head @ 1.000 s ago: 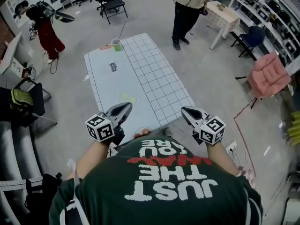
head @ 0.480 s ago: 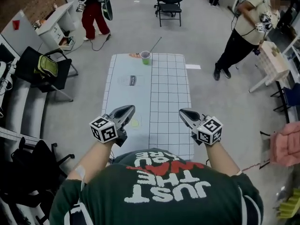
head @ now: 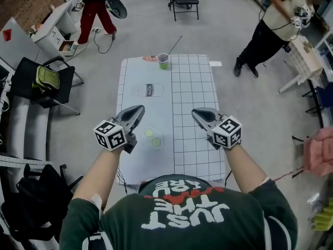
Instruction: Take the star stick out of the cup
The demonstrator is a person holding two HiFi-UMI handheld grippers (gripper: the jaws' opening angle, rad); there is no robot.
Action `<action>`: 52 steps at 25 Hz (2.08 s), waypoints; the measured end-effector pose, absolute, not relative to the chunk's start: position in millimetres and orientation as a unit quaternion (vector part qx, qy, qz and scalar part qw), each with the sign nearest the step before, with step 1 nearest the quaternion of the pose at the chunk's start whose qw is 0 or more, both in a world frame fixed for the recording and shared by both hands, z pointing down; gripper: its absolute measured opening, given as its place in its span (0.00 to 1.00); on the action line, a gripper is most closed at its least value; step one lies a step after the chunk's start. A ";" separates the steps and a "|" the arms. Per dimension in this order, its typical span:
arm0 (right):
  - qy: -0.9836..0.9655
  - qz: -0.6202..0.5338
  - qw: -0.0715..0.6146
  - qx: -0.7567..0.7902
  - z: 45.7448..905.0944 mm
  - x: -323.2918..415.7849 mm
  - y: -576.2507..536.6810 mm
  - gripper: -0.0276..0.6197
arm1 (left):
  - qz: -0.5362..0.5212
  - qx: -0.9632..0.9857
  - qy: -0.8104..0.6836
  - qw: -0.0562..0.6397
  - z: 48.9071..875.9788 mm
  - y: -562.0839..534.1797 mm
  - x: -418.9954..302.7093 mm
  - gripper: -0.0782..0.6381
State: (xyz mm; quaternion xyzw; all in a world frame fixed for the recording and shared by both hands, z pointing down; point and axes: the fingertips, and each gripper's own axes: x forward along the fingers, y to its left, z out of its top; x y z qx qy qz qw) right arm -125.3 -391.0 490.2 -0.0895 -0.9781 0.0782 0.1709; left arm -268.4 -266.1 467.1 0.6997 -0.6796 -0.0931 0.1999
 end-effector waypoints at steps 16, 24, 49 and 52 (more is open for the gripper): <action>-0.986 0.046 0.157 -0.046 496.6 -246.8 -495.8 0.09 | 0.051 0.716 -0.679 0.156 479.7 -428.6 -394.2 0.19; -0.984 0.049 0.169 -0.043 537.1 -286.8 -544.5 0.09 | 0.105 0.727 -0.663 0.143 505.5 -518.6 -438.8 0.21; -0.980 0.090 0.164 -0.061 632.2 -335.8 -590.3 0.09 | 0.229 0.761 -0.587 0.156 631.8 -644.6 -468.7 0.27; -0.980 0.089 0.165 -0.061 635.2 -335.3 -590.6 0.09 | 0.236 0.761 -0.585 0.154 632.2 -647.5 -469.9 0.27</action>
